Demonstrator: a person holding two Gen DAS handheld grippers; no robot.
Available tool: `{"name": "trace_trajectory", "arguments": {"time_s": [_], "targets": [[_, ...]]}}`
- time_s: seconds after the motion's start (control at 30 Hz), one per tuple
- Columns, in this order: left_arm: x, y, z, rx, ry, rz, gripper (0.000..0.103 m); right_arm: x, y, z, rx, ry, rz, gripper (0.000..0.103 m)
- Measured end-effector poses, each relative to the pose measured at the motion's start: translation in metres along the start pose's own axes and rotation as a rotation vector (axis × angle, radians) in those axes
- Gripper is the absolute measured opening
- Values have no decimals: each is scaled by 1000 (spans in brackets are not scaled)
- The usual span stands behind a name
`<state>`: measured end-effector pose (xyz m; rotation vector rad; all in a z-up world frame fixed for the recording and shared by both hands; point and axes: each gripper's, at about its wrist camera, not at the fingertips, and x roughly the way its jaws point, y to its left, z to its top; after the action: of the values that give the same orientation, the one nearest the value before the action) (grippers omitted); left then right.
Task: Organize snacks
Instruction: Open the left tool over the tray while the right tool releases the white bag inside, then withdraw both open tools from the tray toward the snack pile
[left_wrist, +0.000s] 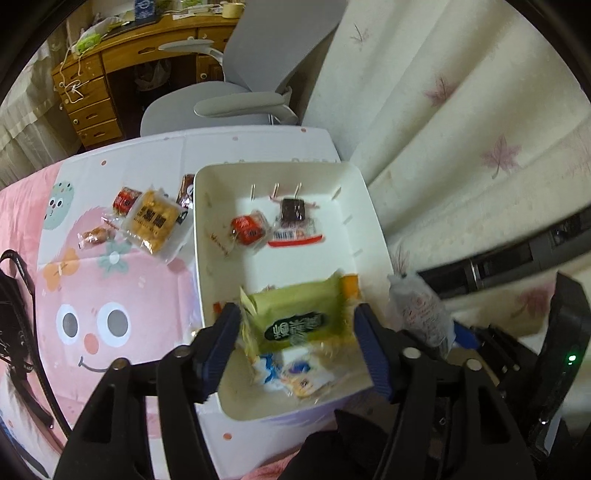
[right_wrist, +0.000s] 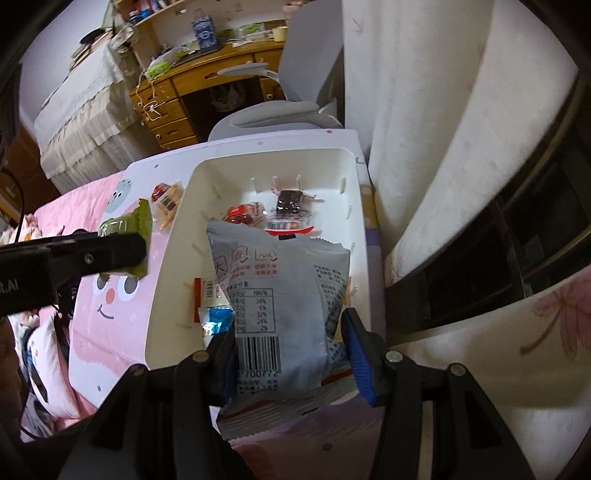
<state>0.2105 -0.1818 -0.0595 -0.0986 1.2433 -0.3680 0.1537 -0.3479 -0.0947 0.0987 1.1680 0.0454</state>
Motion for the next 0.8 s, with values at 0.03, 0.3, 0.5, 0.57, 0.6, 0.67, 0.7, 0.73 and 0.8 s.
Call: {"name": "trace_trajectory", "arguments": {"time_s": [0.03,0.3,0.5,0.57,0.6,0.67,0.7,0.73,0.8], "targets": [[0,0,1,-3,-7,-2,69,3,-2,1,10,12,4,51],[-6,22,-3,-68,-41,4,77,15,-5,-2,69,74,66,51],[-11,53,-22,-130,-49,36,77,25,7,-8,76,132,132,51],[-15,62,-31,-146,-53,43,77,25,14,-10,69,140,145,51],[-18,70,-37,-161,-55,45,77,26,17,-10,65,144,147,51],[-23,83,-47,-191,-59,44,77,26,25,-12,53,152,153,51],[-25,89,-53,-208,-62,45,77,25,28,-12,49,156,156,51],[-27,95,-57,-219,-64,46,77,26,32,-14,44,163,161,51],[-33,108,-69,-243,-70,53,77,27,42,-17,37,178,171,51]]}}
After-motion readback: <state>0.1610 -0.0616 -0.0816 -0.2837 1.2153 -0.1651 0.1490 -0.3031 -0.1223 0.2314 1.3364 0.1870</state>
